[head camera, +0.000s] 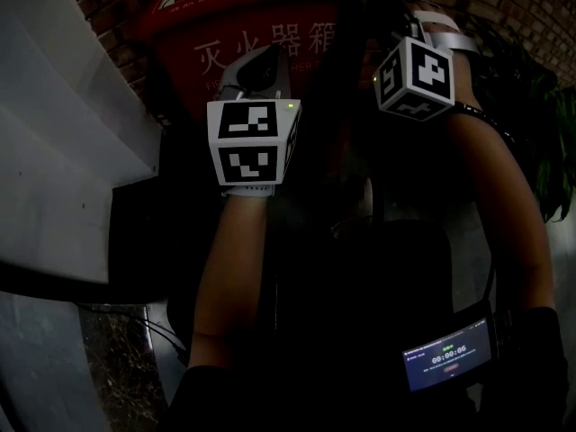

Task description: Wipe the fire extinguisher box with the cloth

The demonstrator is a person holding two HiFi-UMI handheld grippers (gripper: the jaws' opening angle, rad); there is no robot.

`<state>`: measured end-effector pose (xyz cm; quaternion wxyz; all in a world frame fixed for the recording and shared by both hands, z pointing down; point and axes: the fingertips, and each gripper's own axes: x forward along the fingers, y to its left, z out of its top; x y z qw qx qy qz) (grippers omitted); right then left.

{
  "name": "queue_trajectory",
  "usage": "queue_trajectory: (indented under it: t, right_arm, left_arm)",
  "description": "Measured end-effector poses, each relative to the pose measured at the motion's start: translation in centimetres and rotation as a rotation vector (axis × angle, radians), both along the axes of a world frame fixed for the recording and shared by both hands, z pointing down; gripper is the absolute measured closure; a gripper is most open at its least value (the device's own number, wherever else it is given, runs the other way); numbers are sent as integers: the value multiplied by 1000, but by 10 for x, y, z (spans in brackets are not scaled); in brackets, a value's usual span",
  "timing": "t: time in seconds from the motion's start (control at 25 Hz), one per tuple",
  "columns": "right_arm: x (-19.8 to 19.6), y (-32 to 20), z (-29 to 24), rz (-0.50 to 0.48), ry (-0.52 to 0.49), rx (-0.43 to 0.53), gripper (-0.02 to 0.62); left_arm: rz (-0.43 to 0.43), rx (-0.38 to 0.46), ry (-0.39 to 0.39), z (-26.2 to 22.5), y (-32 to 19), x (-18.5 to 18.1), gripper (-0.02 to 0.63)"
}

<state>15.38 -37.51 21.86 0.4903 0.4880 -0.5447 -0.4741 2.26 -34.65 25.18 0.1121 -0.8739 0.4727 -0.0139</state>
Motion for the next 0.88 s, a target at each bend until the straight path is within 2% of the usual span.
queue_trajectory:
  t: [0.12, 0.2, 0.52, 0.88]
  right_arm:
    - [-1, 4, 1, 22, -2, -14, 561]
    - [-15, 12, 2, -6, 0, -9, 561]
    - [-138, 33, 5, -212, 15, 2, 561]
    - [-258, 19, 27, -362, 35, -18, 561]
  left_arm:
    - [-18, 4, -9, 1, 5, -16, 606]
    - [-39, 9, -12, -2, 7, -30, 606]
    - [-122, 26, -12, -7, 6, -92, 606]
    - [-212, 2, 69, 11, -15, -166, 606]
